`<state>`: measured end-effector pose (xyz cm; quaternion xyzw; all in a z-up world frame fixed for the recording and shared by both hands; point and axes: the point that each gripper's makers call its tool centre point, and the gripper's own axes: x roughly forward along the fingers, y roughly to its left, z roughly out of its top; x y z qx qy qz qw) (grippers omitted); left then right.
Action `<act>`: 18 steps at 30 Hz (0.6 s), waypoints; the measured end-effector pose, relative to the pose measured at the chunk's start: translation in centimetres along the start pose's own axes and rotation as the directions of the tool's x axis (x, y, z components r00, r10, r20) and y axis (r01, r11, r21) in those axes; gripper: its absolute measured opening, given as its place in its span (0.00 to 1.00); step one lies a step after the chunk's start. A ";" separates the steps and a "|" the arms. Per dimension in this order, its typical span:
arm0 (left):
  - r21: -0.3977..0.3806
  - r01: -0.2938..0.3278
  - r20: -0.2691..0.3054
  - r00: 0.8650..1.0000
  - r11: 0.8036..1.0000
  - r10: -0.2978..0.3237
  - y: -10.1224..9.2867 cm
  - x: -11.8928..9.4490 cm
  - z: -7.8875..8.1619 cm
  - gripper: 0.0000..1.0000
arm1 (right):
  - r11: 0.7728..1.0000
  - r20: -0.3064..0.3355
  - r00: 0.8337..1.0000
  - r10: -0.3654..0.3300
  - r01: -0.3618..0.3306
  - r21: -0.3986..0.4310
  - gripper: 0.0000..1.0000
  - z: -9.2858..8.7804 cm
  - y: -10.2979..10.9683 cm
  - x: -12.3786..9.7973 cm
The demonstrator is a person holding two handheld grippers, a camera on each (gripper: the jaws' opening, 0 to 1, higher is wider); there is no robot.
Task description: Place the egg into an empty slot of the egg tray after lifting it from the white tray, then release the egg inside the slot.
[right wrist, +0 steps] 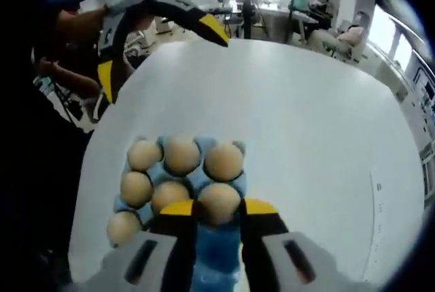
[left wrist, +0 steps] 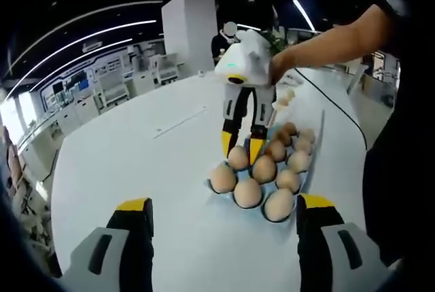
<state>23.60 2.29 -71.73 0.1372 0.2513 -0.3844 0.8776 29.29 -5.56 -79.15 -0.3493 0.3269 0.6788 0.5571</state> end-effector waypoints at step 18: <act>-0.001 0.000 0.005 1.000 1.000 0.000 -0.6 0.2 0.7 0.88 | 0.995 0.040 0.998 0.043 -0.047 0.086 0.26 -0.3 -0.2 0.3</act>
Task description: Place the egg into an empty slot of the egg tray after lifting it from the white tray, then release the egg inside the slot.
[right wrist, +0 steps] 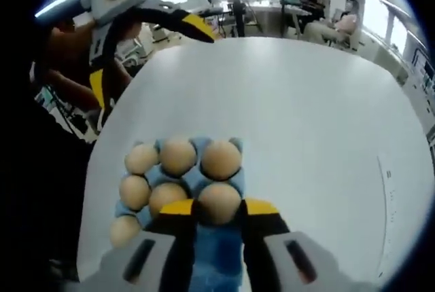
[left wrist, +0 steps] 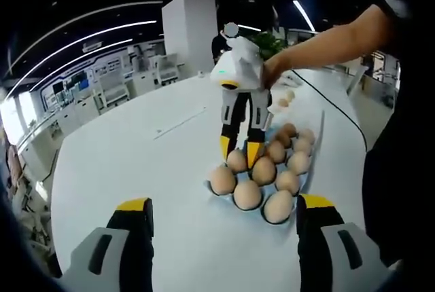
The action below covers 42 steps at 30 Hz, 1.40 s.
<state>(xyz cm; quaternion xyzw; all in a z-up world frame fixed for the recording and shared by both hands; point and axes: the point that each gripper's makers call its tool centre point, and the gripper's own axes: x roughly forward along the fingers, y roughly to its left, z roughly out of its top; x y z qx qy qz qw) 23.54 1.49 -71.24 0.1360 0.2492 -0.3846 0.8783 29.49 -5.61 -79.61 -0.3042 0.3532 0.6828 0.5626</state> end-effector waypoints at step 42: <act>0.037 0.024 0.002 1.000 0.999 -0.025 0.4 0.3 0.8 0.88 | 0.962 0.075 0.974 -0.213 0.196 0.190 0.29 -9.9 -0.3 -8.8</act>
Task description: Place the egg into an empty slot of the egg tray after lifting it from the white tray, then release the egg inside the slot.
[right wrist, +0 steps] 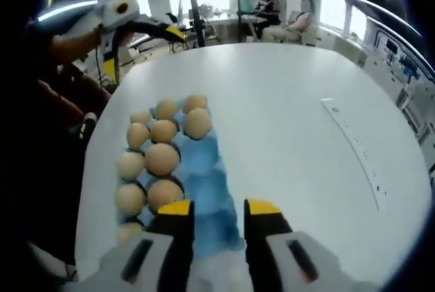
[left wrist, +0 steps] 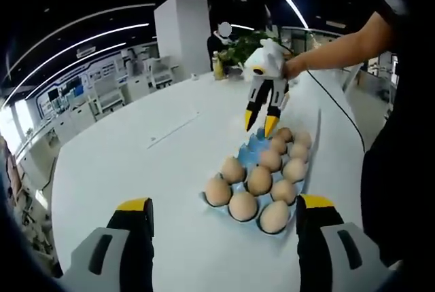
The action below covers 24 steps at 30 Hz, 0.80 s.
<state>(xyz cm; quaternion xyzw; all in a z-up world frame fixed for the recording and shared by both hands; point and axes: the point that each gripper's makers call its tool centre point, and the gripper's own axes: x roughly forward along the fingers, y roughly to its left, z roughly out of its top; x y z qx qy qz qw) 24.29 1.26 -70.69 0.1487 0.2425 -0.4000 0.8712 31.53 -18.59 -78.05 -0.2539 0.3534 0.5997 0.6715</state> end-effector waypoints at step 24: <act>0.012 0.009 -0.009 1.000 1.000 -0.009 -0.6 0.6 0.2 0.88 | 0.950 -0.207 0.938 -0.279 0.301 0.084 0.29 -13.2 -4.9 -10.9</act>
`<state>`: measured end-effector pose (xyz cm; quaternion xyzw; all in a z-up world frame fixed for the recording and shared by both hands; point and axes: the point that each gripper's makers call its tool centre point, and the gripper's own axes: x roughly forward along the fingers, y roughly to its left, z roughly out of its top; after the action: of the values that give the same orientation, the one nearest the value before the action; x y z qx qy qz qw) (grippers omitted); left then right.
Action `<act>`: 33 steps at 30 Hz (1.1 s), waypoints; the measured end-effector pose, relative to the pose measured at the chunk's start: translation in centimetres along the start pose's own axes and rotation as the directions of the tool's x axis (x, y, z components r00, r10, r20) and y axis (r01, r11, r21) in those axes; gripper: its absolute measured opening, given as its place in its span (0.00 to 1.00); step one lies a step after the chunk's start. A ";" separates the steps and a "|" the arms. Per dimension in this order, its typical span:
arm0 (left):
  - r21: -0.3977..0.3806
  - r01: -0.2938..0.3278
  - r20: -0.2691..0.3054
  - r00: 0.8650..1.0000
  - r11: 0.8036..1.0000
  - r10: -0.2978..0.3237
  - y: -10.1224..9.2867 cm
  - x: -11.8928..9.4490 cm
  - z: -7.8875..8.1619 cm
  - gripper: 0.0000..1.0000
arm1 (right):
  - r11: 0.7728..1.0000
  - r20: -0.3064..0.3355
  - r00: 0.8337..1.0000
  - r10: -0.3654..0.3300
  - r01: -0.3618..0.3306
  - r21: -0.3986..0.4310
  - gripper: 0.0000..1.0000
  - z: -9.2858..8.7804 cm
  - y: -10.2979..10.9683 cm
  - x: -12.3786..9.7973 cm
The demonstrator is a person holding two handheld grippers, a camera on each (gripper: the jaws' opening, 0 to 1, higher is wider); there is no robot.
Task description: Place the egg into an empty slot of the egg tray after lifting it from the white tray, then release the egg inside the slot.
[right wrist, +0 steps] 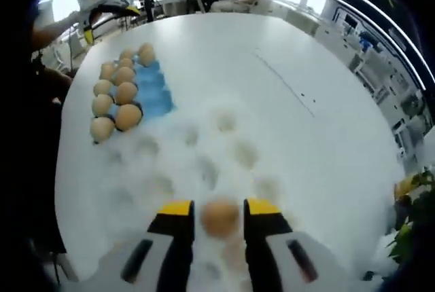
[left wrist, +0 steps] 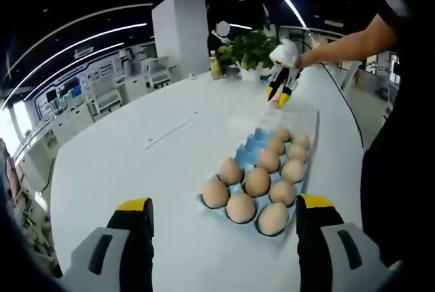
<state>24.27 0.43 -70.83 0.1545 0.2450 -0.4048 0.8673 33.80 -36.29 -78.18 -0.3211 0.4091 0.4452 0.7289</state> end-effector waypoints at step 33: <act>-0.025 -0.008 -0.008 1.000 1.000 0.007 0.3 -0.2 -0.8 0.87 | 1.000 0.025 1.000 0.003 -0.004 0.021 0.23 1.8 0.8 -2.4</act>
<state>24.12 1.07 -71.34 0.1461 0.2530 -0.3978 0.8697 32.98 -35.40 -75.37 -0.3072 0.4051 0.4462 0.7365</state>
